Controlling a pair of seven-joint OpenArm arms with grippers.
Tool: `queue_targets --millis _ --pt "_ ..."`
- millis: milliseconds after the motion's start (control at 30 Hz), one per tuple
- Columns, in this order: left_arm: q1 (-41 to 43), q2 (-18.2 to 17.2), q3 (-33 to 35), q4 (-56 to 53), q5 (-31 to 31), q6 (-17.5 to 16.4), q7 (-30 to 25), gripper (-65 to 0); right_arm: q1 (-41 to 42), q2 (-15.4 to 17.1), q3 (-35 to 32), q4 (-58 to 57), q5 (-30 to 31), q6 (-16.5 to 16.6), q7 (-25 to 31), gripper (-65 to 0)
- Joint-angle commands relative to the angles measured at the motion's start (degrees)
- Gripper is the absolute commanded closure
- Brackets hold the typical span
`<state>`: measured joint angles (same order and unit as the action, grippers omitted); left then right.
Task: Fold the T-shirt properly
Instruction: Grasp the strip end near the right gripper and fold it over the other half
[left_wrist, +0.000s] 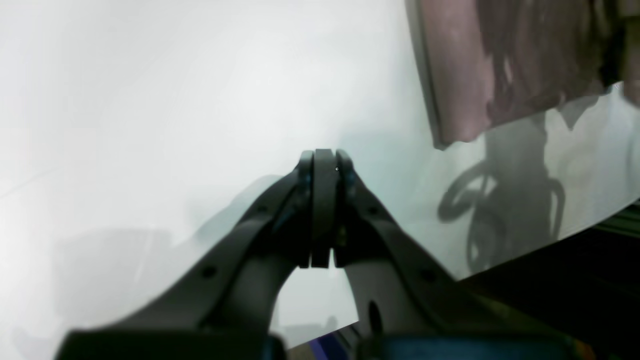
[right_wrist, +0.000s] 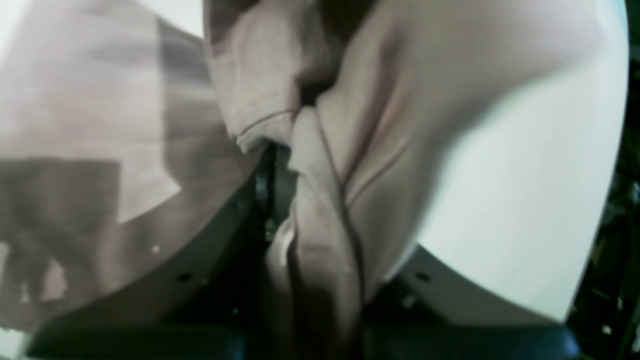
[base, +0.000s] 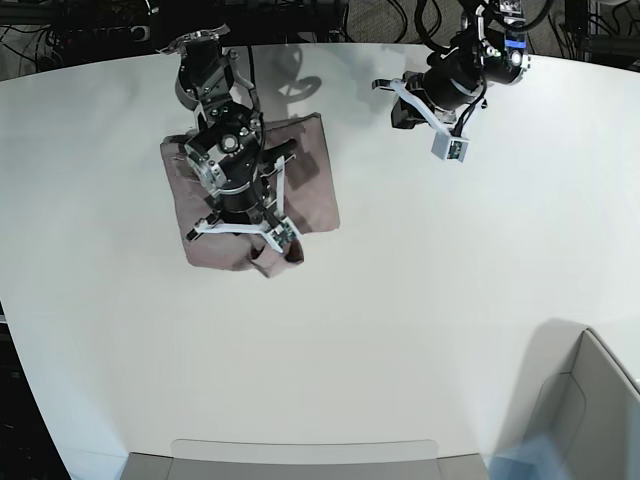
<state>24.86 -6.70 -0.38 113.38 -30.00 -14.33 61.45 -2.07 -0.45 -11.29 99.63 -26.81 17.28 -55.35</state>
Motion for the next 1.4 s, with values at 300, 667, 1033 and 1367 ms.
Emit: queue_targets --millis 300,667,1033,1367 --pt "0.0 -0.1 0.0 0.9 -0.6 -0.1 -0.7 0.0 0.7 -1.8 -6.2 0.5 0.2 -0.3 1.1 -27.8" --pt "0.0 -0.1 0.0 0.8 -0.5 -0.1 -0.7 0.0 -3.0 -1.4 -8.9 8.5 16.0 -0.2 9.4 -39.8" --pt "-1.8 -0.1 5.8 1.1 -0.6 -0.2 -1.5 0.0 -1.1 6.2 6.9 11.0 20.8 -0.1 9.6 -36.1" --pt "-13.0 -0.1 27.7 0.1 4.5 -0.2 -1.5 0.0 1.6 15.6 18.7 4.1 31.1 -0.1 9.6 0.0"
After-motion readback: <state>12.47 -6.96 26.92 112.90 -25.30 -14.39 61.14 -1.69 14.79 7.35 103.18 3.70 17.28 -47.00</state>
